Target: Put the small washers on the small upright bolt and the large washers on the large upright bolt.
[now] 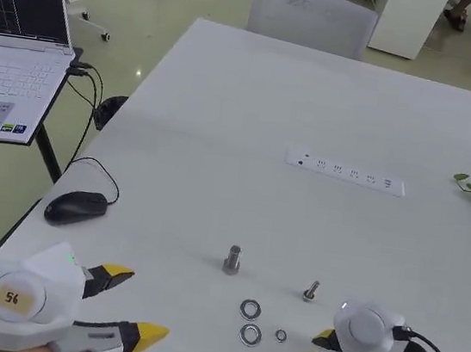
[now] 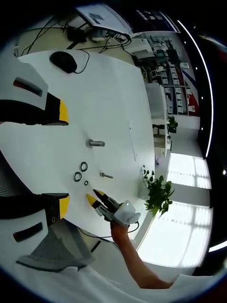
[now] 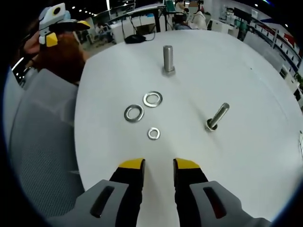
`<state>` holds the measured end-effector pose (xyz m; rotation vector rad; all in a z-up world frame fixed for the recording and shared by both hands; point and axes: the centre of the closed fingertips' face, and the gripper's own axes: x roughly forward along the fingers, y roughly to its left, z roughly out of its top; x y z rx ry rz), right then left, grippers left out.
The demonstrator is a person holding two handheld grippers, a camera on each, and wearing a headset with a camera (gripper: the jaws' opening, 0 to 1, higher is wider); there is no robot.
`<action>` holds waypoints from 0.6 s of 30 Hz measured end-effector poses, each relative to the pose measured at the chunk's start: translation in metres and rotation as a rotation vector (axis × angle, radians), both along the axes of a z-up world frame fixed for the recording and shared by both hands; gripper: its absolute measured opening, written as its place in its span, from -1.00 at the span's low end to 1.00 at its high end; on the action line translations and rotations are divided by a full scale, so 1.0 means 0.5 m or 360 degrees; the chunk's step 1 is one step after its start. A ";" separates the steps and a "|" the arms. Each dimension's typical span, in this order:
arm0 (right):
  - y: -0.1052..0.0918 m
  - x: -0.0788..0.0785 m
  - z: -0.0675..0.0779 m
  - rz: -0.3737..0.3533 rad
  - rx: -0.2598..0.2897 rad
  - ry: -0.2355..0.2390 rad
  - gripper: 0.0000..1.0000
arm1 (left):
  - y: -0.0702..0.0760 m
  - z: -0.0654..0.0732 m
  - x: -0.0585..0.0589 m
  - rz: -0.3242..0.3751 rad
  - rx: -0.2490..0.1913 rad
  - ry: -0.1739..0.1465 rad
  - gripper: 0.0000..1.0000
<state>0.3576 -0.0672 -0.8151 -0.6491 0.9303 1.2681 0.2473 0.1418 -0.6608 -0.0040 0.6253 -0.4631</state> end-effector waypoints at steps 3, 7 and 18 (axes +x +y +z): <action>0.017 0.000 0.000 0.0030 -0.0002 -0.0010 -0.49 | 0.000 0.001 0.000 0.0000 -0.0001 -0.0001 0.14; 0.035 0.001 -0.003 0.0067 -0.0016 -0.0030 -0.51 | 0.001 0.000 -0.001 0.0001 0.0000 0.0000 0.14; 0.069 0.002 -0.008 0.0166 -0.0073 -0.0060 -0.55 | 0.004 0.000 -0.003 0.0008 -0.0001 0.0003 0.14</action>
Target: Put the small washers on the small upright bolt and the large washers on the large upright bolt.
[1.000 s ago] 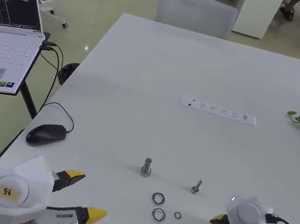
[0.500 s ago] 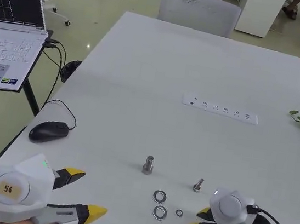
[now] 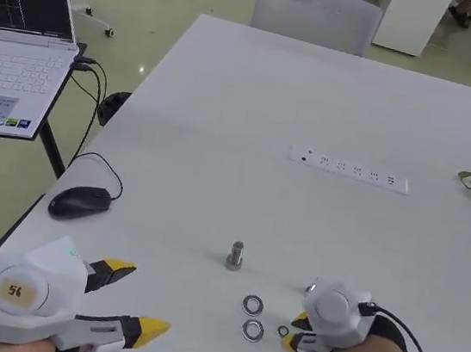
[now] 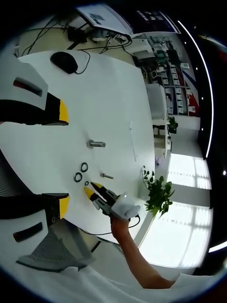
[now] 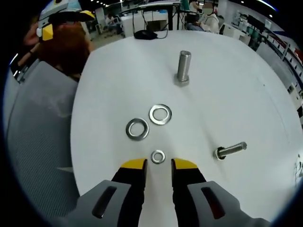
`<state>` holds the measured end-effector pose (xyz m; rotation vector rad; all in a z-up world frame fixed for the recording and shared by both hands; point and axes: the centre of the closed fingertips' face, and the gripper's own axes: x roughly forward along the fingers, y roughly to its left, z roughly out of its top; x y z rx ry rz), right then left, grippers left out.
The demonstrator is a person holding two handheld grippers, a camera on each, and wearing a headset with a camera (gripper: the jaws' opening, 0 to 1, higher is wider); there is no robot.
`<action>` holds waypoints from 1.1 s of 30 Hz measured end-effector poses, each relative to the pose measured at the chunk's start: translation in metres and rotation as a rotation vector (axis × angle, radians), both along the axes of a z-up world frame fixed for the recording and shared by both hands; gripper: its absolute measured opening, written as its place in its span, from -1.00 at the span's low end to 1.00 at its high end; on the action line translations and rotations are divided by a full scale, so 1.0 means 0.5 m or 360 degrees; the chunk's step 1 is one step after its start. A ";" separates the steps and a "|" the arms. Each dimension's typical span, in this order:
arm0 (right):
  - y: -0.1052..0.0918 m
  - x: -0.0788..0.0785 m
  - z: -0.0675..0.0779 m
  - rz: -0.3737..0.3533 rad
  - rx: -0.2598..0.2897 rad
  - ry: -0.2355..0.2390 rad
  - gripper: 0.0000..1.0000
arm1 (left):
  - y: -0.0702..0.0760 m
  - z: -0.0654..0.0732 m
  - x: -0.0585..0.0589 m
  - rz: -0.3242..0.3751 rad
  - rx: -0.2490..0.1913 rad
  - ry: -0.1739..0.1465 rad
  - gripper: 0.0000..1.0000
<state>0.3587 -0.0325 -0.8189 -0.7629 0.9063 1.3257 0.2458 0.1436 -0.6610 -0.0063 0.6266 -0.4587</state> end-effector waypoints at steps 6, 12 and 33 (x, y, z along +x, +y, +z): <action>0.004 0.002 -0.011 0.0101 -0.0083 -0.0021 -0.55 | 0.000 -0.001 0.000 -0.0001 -0.0001 0.0001 0.14; 0.005 0.003 -0.009 0.0189 -0.0154 -0.0057 -0.59 | -0.002 0.001 0.002 -0.0006 -0.0003 -0.0003 0.14; 0.009 -0.007 -0.011 0.0332 -0.0198 -0.0091 -0.70 | -0.009 0.002 0.005 -0.0021 -0.0010 -0.0013 0.14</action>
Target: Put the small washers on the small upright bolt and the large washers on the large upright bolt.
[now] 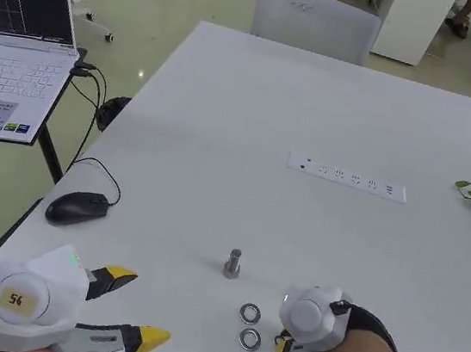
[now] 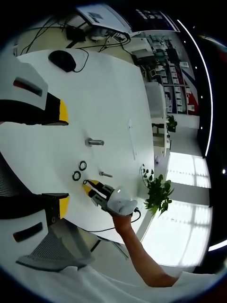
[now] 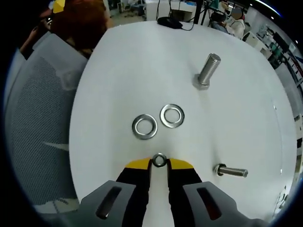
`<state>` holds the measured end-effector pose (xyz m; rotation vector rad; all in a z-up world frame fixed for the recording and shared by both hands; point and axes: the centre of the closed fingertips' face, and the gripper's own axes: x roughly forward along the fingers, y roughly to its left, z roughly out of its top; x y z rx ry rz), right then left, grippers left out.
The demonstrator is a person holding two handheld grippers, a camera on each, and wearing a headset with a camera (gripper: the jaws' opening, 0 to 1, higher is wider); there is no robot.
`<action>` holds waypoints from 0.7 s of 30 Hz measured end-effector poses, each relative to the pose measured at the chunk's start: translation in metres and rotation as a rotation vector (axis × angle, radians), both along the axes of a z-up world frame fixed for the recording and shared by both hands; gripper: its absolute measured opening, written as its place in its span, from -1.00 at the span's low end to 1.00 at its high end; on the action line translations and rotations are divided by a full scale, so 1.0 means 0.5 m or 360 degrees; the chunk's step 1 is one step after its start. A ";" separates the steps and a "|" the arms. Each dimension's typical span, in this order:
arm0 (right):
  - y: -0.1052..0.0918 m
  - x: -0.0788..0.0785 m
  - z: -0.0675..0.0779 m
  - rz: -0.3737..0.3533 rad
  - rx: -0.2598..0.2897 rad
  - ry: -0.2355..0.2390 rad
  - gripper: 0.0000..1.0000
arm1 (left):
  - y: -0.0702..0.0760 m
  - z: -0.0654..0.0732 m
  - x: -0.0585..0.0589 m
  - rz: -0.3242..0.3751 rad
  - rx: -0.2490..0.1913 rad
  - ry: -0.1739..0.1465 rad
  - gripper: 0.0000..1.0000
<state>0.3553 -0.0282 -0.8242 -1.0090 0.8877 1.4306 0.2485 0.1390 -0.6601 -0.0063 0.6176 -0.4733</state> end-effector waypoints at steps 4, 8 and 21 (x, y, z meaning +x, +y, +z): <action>-0.001 -0.001 0.001 -0.0049 0.0017 0.0028 -0.71 | 0.003 0.001 -0.001 0.0006 0.0003 -0.0001 0.14; -0.005 -0.005 0.003 -0.0141 0.0046 0.0080 -0.71 | 0.007 0.002 -0.004 0.0015 0.0006 0.0001 0.14; -0.014 -0.007 0.001 0.0055 0.0006 0.0009 -0.66 | 0.006 -0.002 -0.005 0.0021 0.0002 0.0005 0.14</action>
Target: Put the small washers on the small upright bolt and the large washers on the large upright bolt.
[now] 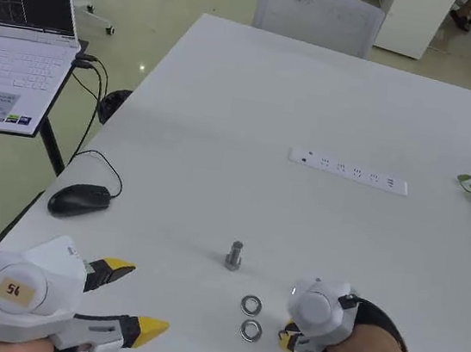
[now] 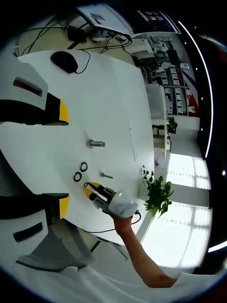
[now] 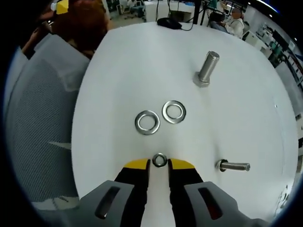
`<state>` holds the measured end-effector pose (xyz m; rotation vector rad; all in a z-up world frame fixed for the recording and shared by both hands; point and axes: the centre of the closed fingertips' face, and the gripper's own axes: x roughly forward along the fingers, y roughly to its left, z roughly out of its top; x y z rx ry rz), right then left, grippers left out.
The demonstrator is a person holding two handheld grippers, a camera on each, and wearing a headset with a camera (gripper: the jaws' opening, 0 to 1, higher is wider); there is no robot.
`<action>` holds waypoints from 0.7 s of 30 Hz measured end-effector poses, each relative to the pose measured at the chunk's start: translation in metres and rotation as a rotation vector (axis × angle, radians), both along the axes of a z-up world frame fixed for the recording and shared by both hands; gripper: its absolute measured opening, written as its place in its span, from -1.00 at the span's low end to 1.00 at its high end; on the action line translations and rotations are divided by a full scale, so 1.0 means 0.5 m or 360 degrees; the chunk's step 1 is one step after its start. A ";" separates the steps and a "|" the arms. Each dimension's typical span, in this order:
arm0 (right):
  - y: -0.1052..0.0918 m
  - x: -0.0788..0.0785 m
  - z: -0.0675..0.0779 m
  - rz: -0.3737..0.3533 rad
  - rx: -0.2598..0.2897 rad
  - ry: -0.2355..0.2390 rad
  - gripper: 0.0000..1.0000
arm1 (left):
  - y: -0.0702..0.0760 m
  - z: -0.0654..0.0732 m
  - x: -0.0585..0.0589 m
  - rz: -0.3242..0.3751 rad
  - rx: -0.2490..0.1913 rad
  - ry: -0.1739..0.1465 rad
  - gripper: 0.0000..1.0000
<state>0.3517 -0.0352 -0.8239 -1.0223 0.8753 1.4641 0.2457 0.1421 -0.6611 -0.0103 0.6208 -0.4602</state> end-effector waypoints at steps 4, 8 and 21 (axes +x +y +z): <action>0.001 0.001 -0.001 0.0014 0.0002 0.0008 -0.65 | -0.001 0.001 0.001 -0.0001 -0.0002 -0.0002 0.14; 0.001 -0.001 0.001 0.0079 0.0010 0.0000 -0.65 | 0.000 0.001 0.002 0.0002 -0.0002 -0.0003 0.14; 0.003 -0.003 -0.001 0.0162 0.0024 0.0004 -0.71 | -0.002 0.001 0.000 -0.0002 0.0000 -0.0002 0.14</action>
